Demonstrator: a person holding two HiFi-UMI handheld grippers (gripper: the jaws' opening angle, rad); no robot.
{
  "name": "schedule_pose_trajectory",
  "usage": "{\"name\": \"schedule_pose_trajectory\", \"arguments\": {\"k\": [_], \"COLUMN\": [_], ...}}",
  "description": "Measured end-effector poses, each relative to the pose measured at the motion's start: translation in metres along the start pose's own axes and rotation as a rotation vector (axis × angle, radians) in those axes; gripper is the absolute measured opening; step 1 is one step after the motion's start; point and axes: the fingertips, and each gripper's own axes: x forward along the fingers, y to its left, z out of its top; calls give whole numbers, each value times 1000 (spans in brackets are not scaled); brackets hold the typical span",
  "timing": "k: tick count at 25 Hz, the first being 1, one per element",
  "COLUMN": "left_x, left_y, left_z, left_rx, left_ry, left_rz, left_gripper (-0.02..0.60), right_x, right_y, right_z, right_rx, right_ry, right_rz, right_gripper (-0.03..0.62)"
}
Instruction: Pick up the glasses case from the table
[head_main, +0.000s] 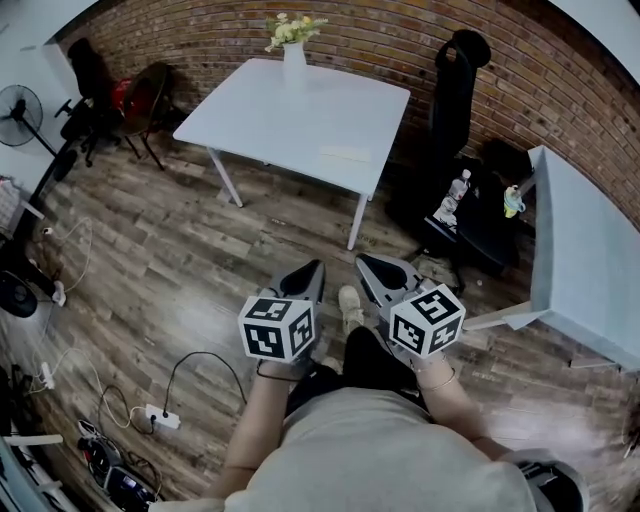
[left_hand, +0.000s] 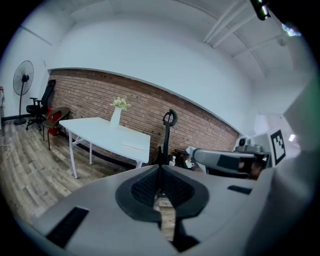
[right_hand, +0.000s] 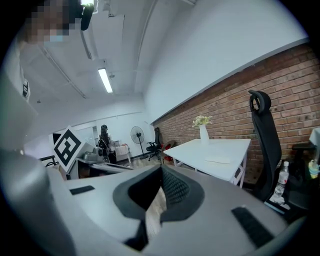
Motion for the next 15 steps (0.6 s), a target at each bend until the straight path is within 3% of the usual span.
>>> {"name": "schedule_pose_trajectory", "arguments": {"k": [7,15], "left_x": [28,90], "left_y": [26,72], "left_z": [14,54], "left_rx": [9,13], "left_ry": [20,33], "left_rz": [4,49], "left_gripper": [15,15], "right_x": [39,105], "right_y": [-22,-90], "right_z": [-4,28], "right_rx": [27,39], "right_ry": [26,8], "right_rz": [39,61], "right_gripper": [-3,-3]}}
